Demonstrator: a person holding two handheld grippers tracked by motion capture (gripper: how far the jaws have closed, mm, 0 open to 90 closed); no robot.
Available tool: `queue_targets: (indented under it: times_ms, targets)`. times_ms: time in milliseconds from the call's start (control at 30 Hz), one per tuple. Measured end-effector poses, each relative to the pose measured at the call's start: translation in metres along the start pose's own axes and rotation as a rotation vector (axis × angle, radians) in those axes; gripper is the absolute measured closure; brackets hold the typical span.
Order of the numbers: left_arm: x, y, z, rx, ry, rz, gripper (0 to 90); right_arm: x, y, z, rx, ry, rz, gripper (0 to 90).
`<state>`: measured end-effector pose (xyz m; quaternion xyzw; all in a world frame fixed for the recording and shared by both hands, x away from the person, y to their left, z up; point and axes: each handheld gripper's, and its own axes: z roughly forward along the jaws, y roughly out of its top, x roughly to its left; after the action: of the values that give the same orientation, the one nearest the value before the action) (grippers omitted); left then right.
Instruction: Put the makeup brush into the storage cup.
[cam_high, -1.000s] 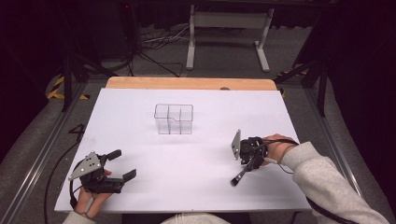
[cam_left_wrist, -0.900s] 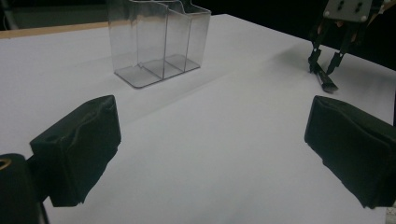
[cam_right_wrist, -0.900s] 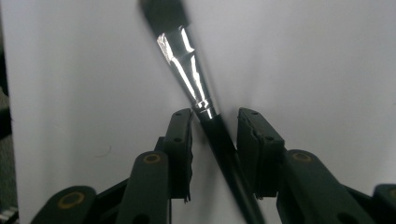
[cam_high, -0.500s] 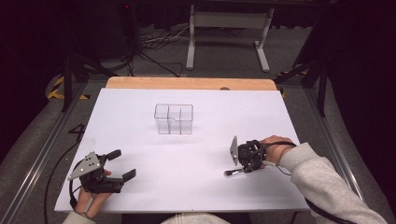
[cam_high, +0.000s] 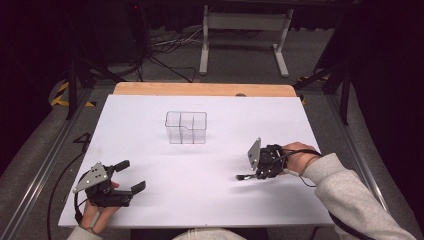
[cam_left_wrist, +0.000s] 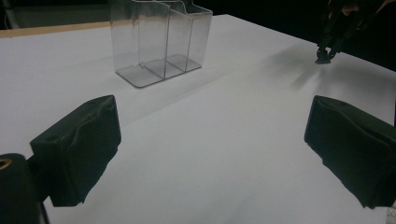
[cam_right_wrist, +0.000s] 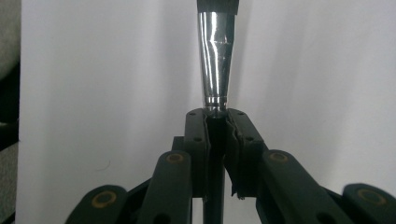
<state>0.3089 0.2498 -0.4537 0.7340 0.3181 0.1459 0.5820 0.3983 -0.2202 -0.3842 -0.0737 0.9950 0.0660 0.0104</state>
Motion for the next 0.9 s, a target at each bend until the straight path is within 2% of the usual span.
queue_targets:
  times_ms: [433, 633, 667, 900]
  targets:
    - [0.0, 0.0, 0.0, -0.001, 0.002, -0.001, 4.5, 0.003, -0.001, -0.022, -0.186, -0.08, 0.022, 80.0]
    - [0.0, 0.0, 0.0, 0.001, 0.002, 0.001, 4.5, 0.007, -0.005, -0.032, -0.297, -0.113, 0.057, 79.9]
    - [0.0, 0.0, 0.0, 0.001, 0.001, 0.005, 4.5, 0.007, -0.005, -0.032, -0.297, -0.113, 0.057, 79.9]
    - [0.0, 0.0, 0.0, 0.0, 0.001, 0.0, 4.5, 0.009, -0.009, -0.039, -0.398, -0.163, 0.09, 80.0]
